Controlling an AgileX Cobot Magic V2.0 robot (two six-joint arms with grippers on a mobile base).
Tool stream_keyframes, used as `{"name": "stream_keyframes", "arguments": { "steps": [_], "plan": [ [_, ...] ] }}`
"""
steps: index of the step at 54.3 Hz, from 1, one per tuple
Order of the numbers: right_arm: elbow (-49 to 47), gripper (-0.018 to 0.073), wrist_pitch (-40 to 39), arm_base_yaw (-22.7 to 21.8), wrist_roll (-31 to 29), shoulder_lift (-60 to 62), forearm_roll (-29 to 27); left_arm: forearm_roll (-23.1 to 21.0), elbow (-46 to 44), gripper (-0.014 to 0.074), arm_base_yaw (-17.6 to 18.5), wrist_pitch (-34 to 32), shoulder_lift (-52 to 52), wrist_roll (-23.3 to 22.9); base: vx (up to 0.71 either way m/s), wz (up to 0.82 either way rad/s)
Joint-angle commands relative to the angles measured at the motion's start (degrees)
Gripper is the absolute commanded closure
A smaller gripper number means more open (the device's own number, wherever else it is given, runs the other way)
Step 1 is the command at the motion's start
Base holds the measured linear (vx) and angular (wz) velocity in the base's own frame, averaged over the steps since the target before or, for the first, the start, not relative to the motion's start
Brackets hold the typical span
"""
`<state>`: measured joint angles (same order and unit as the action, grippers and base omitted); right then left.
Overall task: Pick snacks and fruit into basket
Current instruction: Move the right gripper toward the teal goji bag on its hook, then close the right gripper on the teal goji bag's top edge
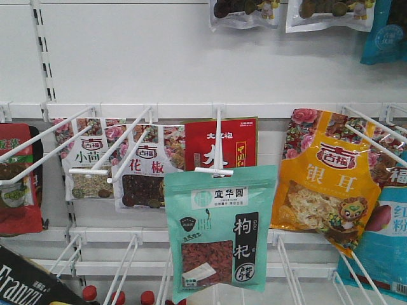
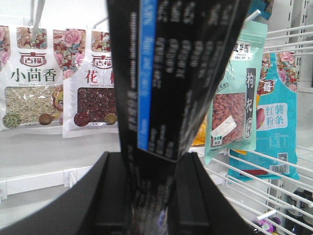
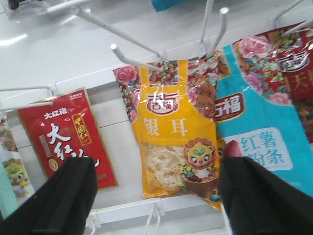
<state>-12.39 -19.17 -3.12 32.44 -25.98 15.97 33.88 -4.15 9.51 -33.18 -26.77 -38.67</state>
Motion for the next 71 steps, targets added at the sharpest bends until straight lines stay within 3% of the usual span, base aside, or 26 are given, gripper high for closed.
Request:
{"name": "stream_keyframes", "arguments": {
  "steps": [1, 6, 12, 24, 34, 53, 71],
  "plan": [
    [-3.1, 0.0017, -11.4, -0.1, 9.1, -7.2, 9.8, -2.5, -1.6, 0.0596, 0.3, -4.6, 0.1, -0.3, 0.0, 0.0],
    [-4.7, 0.0019, -19.0, -0.1, 16.6, -14.7, 21.1, -2.5, -1.6, 0.0596, 0.3, -4.6, 0.1, -0.3, 0.0, 0.0],
    [-7.4, 0.0019, -26.5, -0.1, 19.6, -23.6, 28.9, -2.5, -1.6, 0.0596, 0.3, -4.6, 0.1, -0.3, 0.0, 0.0],
    [-12.9, 0.0018, -39.6, -0.1, 21.9, -37.9, 33.7, -2.5, -1.6, 0.0596, 0.3, -4.6, 0.1, -0.3, 0.0, 0.0],
    [-18.3, 0.0018, -46.3, -0.1, 24.6, -45.6, 40.9, -2.5, -1.6, 0.0596, 0.3, -4.6, 0.1, -0.3, 0.0, 0.0],
    [-26.9, 0.0018, -47.9, -0.1, 32.3, -49.9, 50.1, -2.5, -1.6, 0.0596, 0.3, -4.6, 0.1, -0.3, 0.0, 0.0],
    [-29.2, 0.0018, -49.7, 0.2, 32.2, -52.4, 50.3, -2.5, -1.6, 0.0596, 0.3, -4.6, 0.1, -0.3, 0.0, 0.0]
  ]
}}
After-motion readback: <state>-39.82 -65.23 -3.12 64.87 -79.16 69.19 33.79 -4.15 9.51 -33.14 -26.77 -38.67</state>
